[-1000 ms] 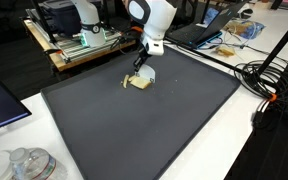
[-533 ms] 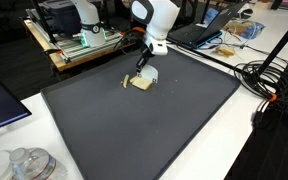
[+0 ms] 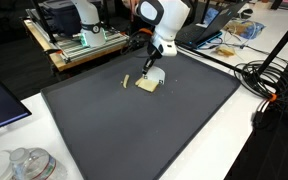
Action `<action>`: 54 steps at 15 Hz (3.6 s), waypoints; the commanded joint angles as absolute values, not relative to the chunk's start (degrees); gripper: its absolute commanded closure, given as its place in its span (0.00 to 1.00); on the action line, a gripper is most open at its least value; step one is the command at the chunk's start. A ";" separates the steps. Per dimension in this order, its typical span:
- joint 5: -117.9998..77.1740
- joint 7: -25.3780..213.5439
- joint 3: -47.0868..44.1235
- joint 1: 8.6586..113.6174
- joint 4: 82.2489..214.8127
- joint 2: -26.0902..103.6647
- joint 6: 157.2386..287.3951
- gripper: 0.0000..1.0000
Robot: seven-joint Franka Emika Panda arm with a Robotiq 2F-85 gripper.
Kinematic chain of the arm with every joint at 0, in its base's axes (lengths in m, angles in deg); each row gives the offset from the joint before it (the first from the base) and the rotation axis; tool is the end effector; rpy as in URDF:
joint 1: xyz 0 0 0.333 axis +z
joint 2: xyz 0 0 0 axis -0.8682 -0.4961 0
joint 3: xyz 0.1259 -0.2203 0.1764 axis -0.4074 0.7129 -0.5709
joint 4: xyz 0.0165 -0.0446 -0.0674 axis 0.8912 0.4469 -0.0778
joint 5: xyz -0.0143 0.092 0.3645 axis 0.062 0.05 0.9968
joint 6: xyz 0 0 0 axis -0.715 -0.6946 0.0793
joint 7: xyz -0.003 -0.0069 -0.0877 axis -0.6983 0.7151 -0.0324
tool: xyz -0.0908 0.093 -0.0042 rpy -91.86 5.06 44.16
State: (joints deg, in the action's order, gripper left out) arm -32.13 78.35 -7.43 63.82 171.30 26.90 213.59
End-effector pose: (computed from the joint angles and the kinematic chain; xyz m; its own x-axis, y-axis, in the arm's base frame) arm 0.5480 0.0401 0.1701 0.8455 0.4180 -0.3324 0.4644 -0.8827 0.0713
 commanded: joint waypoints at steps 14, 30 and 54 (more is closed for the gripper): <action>-38.21 68.33 -5.86 61.84 174.52 27.05 204.26 0.99; -41.42 68.12 -9.43 63.47 172.62 25.79 208.78 0.99; -46.43 64.23 -9.93 64.93 167.75 21.62 199.69 0.99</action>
